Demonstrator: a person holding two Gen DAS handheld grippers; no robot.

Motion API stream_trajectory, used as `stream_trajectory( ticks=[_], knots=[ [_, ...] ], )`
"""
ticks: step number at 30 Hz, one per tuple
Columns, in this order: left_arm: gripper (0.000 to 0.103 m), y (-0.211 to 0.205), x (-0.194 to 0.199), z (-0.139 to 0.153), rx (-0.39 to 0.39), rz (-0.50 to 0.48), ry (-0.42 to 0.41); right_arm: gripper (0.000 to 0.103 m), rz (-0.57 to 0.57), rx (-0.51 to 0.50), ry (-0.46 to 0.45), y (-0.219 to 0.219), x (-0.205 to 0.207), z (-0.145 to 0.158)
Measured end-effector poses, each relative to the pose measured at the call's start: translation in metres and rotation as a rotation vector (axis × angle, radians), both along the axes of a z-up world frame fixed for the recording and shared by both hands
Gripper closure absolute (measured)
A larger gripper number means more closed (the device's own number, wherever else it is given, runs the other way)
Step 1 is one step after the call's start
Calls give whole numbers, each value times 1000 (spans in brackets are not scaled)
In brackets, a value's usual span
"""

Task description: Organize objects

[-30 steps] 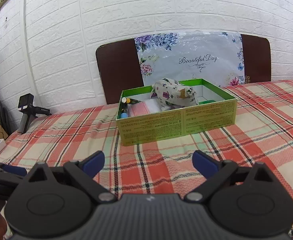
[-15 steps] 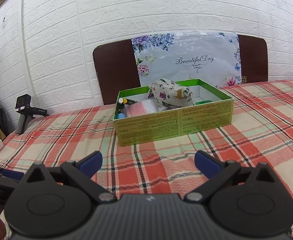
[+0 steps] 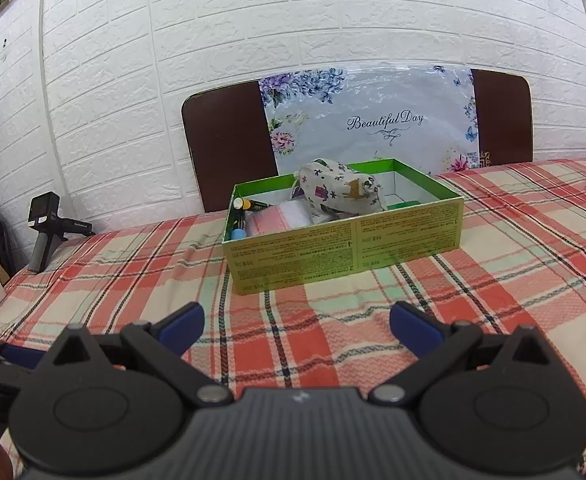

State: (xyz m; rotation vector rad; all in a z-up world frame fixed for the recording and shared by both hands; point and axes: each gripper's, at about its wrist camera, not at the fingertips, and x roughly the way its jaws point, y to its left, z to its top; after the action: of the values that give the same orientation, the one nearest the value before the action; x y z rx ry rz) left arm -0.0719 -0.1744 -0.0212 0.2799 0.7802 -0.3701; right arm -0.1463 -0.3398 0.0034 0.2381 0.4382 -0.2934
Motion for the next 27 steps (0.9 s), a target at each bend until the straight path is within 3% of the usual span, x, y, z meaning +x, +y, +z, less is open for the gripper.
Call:
stream_trajectory(
  ticks=[27],
  knots=[
    [0,7,1,2,-12,45,-33,0,16,-13,10,3,-1,-4]
  ],
)
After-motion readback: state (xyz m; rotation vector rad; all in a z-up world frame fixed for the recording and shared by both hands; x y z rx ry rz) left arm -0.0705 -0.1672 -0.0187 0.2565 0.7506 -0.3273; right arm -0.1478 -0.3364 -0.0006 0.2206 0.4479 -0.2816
